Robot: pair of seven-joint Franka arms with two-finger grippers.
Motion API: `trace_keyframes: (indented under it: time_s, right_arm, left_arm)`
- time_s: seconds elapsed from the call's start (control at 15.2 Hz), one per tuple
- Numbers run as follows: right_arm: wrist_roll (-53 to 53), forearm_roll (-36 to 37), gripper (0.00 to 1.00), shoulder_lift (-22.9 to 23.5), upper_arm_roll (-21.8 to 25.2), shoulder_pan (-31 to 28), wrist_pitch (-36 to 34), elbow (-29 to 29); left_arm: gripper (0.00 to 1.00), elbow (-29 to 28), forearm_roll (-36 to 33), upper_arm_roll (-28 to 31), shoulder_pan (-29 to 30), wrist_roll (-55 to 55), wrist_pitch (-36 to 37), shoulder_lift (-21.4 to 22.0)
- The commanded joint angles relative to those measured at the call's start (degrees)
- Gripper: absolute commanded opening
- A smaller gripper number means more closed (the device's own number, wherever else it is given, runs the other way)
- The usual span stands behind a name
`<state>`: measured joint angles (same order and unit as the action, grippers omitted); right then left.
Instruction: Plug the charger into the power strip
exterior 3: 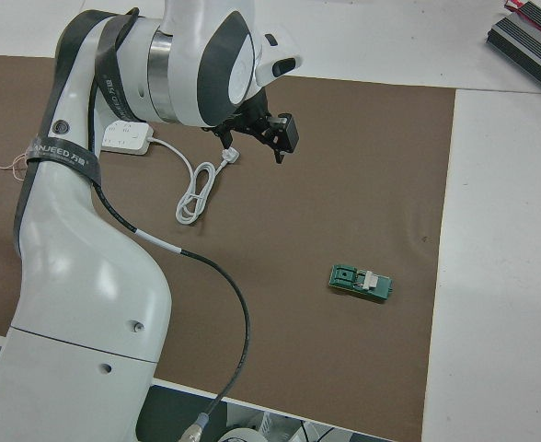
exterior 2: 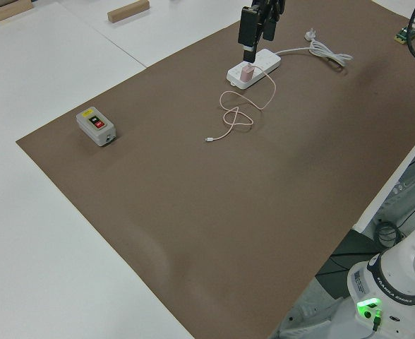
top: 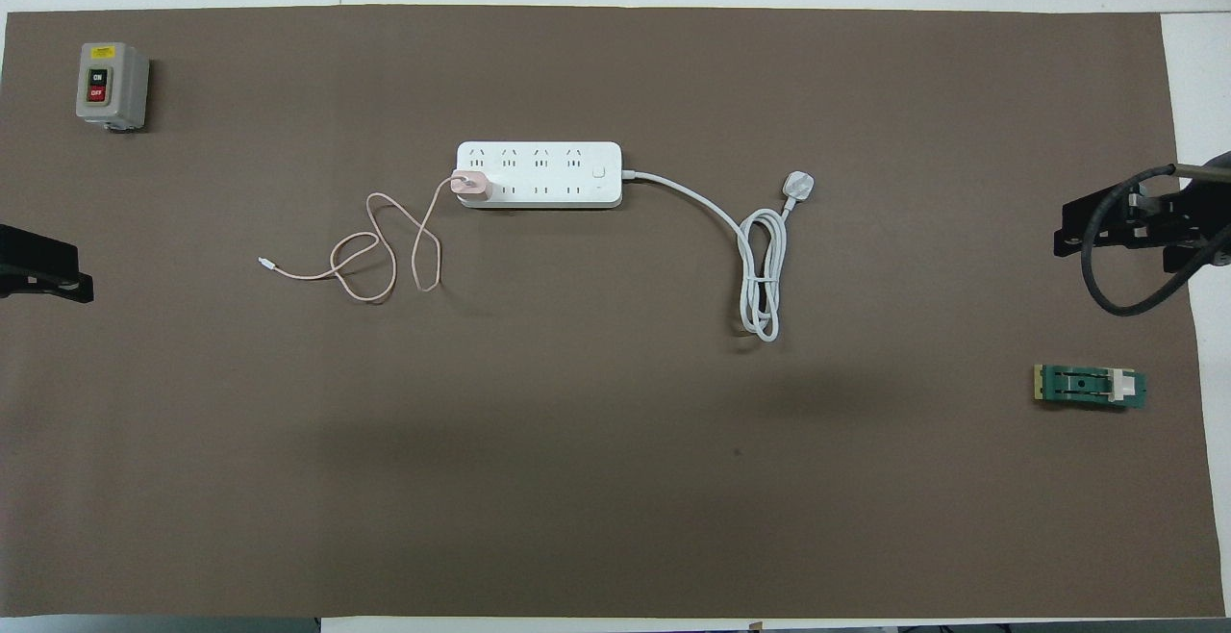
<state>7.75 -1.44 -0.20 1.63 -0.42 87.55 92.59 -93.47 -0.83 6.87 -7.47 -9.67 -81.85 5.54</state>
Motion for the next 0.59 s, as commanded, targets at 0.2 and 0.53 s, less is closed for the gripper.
trace_keyframes:
  time_s: [0.2,0.53]
  right_arm:
    - [-0.9,-0.9,1.00,-0.6,-0.8,-1.1,-1.1,0.0]
    - [-0.9,-0.9,1.00,-0.6,-0.8,-1.2,-1.1,0.0]
  left_arm:
    - [1.00,-2.0,0.3,-0.8,0.5,1.1,-1.3,1.3]
    - [1.00,-2.4,0.3,-1.1,0.3,5.8,-4.3,1.3]
